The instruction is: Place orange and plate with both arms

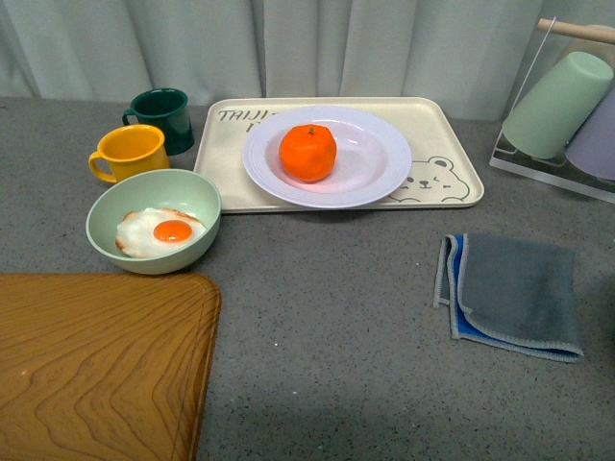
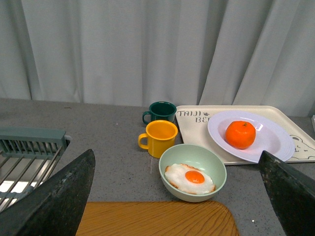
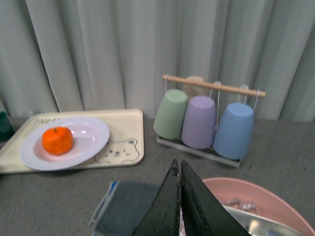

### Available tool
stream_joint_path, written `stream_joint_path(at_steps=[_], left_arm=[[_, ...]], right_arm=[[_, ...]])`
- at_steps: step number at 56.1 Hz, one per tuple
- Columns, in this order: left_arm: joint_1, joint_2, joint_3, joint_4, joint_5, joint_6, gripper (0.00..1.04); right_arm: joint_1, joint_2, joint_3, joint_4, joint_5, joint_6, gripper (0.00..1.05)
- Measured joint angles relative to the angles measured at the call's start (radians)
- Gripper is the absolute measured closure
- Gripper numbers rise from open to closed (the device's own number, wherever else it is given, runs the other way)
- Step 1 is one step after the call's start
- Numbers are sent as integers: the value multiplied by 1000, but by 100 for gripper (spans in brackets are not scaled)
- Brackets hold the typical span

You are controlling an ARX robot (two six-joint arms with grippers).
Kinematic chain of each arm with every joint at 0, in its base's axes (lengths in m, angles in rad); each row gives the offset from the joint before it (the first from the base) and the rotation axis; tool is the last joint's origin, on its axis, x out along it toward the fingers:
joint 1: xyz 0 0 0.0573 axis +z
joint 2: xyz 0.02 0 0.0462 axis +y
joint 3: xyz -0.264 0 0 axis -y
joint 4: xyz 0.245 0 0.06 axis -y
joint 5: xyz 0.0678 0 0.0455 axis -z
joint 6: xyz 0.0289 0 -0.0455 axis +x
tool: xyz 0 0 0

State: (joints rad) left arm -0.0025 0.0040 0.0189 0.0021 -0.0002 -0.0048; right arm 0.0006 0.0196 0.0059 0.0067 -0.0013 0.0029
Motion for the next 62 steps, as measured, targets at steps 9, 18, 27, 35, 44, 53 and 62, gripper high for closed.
stream_joint_path(at_steps=[9, 18, 27, 35, 44, 53, 62], left_arm=[[0, 0, 0, 0, 0, 0, 7], [0, 0, 0, 0, 0, 0, 7], [0, 0, 0, 0, 0, 0, 7], [0, 0, 0, 0, 0, 0, 7], [0, 0, 0, 0, 0, 0, 7], [0, 0, 0, 0, 0, 0, 7], [0, 0, 0, 0, 0, 0, 7]], right_arm=[[0, -14, 0, -5, 0, 0, 104], [0, -15, 0, -5, 0, -1, 79], [0, -15, 0, -5, 0, -1, 52], [0, -15, 0, -5, 0, -1, 25], [0, -15, 0, -5, 0, 0, 10], [0, -15, 0, -5, 0, 0, 9], [0, -15, 0, -5, 0, 0, 9]])
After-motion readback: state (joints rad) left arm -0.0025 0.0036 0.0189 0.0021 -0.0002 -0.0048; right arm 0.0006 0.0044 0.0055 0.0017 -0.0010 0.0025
